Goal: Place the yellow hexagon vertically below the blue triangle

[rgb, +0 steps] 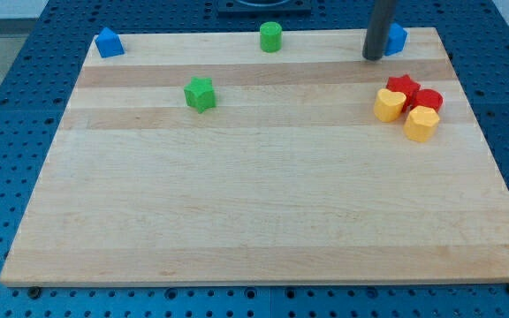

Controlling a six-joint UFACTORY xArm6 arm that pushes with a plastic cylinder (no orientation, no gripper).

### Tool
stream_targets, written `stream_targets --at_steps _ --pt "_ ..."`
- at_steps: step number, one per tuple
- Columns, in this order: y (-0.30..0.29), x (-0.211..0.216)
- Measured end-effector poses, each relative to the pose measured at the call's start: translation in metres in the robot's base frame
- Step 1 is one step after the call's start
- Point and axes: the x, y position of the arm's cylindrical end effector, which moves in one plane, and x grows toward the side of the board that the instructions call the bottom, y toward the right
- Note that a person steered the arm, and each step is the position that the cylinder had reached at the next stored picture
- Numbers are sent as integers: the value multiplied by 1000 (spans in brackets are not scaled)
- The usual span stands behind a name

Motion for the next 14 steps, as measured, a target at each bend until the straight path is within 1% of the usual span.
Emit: stream_targets --at_steps 1,2,3,4,5,7,8,9,10,11,12,13,14 --pt "25 2" --pt "93 18" --pt "113 84" --pt "103 107" --pt "72 123" --pt "34 151" --pt "4 177" --pt "-28 195" --pt "-68 191" --pt "-73 151" --pt "-99 132" --pt "-115 139" --pt "-113 166"
